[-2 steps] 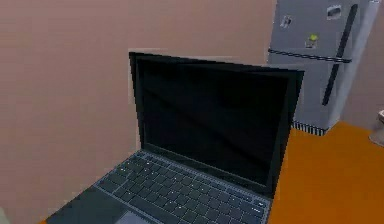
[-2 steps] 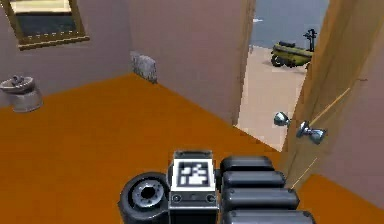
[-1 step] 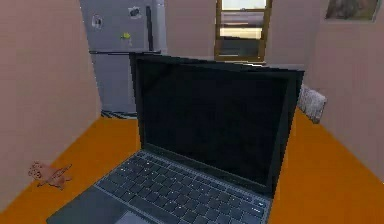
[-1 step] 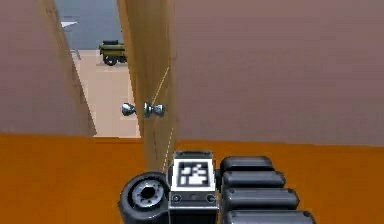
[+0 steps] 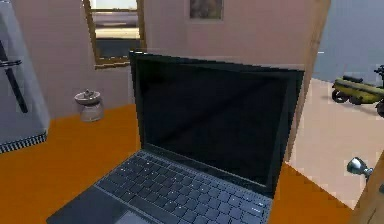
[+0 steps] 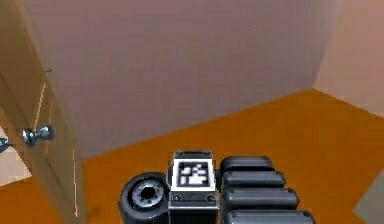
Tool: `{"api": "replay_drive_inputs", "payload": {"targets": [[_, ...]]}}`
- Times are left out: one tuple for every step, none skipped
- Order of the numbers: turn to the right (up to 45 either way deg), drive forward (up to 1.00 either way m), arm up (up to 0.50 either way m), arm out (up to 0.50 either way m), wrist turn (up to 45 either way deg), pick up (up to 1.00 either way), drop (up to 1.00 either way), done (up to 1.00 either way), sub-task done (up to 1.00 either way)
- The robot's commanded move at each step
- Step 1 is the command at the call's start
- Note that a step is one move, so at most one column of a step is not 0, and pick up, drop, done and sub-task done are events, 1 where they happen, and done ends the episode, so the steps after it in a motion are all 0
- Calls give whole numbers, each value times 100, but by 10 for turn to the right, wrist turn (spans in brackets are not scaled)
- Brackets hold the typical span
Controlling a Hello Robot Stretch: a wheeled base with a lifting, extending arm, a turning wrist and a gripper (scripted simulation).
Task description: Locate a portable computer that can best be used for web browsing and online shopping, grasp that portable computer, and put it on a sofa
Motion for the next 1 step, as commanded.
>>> {"api": "replay_drive_inputs", "payload": {"targets": [[0,65,0,0,0,0,0,0,0]]}}
